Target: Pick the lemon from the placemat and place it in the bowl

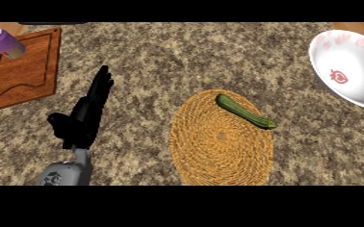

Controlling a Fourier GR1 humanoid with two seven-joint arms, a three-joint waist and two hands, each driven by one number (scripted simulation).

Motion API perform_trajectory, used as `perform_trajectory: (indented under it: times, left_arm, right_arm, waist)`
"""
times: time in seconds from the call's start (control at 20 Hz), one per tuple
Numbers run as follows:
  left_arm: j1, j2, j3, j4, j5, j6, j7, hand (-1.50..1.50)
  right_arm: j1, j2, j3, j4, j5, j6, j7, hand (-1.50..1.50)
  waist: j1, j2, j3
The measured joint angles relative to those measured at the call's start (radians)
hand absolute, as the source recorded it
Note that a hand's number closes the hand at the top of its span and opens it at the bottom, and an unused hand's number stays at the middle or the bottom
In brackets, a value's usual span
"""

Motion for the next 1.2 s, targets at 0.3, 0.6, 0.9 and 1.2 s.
perform_trajectory:
  times: [0.3,0.6,0.9,1.2]
  left_arm:
    - [-0.029,-0.017,-0.025,0.013,-0.012,-0.004,0.0,0.0]
    - [-0.059,-0.028,-0.037,0.055,-0.014,-0.017,-0.016,0.0]
    - [-0.08,-0.035,-0.041,0.062,-0.02,-0.015,-0.011,0.0]
    - [-0.087,-0.021,-0.029,0.061,-0.008,-0.032,-0.007,0.0]
  right_arm:
    - [-0.113,-0.006,0.057,0.12,0.135,-0.082,-0.034,1.5]
    - [-0.295,0.054,0.191,0.232,0.298,-0.191,-0.073,1.5]
    - [-0.482,0.168,0.32,0.421,0.456,-0.261,-0.108,1.5]
    - [-0.648,0.275,0.409,0.639,0.605,-0.324,-0.153,1.5]
  waist:
    - [0.041,0.008,0.0]
    - [0.071,0.016,0.0]
    - [0.088,0.02,0.001]
    - [0.096,0.023,0.002]
